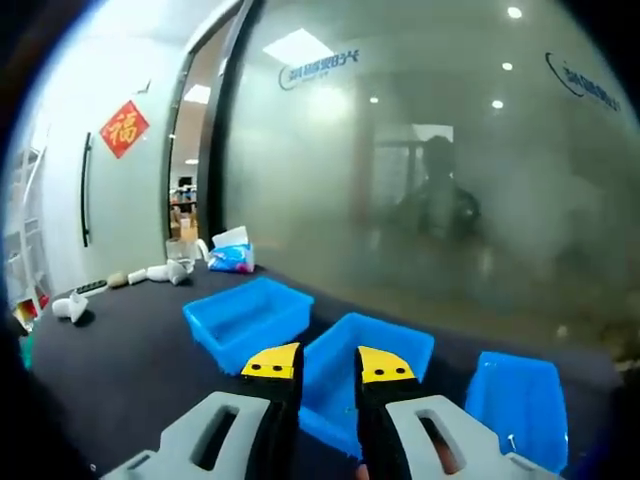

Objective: Sort the screws, nuts, and washers into the corresponding bins

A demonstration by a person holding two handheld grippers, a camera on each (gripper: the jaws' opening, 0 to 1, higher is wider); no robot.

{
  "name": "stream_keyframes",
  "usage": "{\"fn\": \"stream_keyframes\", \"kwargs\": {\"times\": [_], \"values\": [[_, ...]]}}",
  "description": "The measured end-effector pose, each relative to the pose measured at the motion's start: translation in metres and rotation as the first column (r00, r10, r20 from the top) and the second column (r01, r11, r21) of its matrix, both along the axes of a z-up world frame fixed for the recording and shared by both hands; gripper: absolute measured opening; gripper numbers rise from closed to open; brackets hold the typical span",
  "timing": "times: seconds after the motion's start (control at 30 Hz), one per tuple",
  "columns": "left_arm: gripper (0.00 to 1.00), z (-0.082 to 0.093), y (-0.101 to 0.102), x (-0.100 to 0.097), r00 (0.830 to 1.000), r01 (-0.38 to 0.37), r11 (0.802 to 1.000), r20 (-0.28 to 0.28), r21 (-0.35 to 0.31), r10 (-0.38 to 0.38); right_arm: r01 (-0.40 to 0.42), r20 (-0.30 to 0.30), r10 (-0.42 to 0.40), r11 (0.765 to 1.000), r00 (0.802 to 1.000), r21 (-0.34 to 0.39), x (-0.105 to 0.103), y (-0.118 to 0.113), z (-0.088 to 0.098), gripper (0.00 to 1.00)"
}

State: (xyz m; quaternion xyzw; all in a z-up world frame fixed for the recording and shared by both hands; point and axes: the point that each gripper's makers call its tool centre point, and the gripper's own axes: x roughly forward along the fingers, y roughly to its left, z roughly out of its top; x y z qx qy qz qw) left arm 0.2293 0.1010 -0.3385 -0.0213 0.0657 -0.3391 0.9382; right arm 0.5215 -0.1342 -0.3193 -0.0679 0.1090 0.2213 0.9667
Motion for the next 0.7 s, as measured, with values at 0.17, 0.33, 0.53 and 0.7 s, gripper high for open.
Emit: {"fn": "stream_keyframes", "kwargs": {"times": [0.17, 0.33, 0.53, 0.7], "values": [[0.39, 0.000, 0.001, 0.000, 1.000, 0.000, 1.000, -0.001, -0.005, 0.000, -0.011, 0.001, 0.011, 1.000, 1.000, -0.009, -0.014, -0.001, -0.004, 0.21], [0.40, -0.002, 0.001, 0.000, 1.000, 0.000, 1.000, -0.006, -0.005, 0.000, -0.033, 0.009, 0.033, 0.999, 0.999, 0.001, -0.039, -0.003, -0.006, 0.22], [0.40, 0.000, 0.000, 0.001, 1.000, 0.000, 1.000, -0.003, -0.012, 0.000, -0.043, 0.049, 0.041, 0.998, 0.998, 0.035, -0.078, -0.013, 0.000, 0.23], [0.40, 0.002, -0.002, 0.001, 1.000, 0.005, 1.000, -0.001, -0.012, -0.005, -0.058, 0.053, 0.054, 0.996, 0.997, 0.068, -0.109, -0.022, -0.002, 0.23]]}}
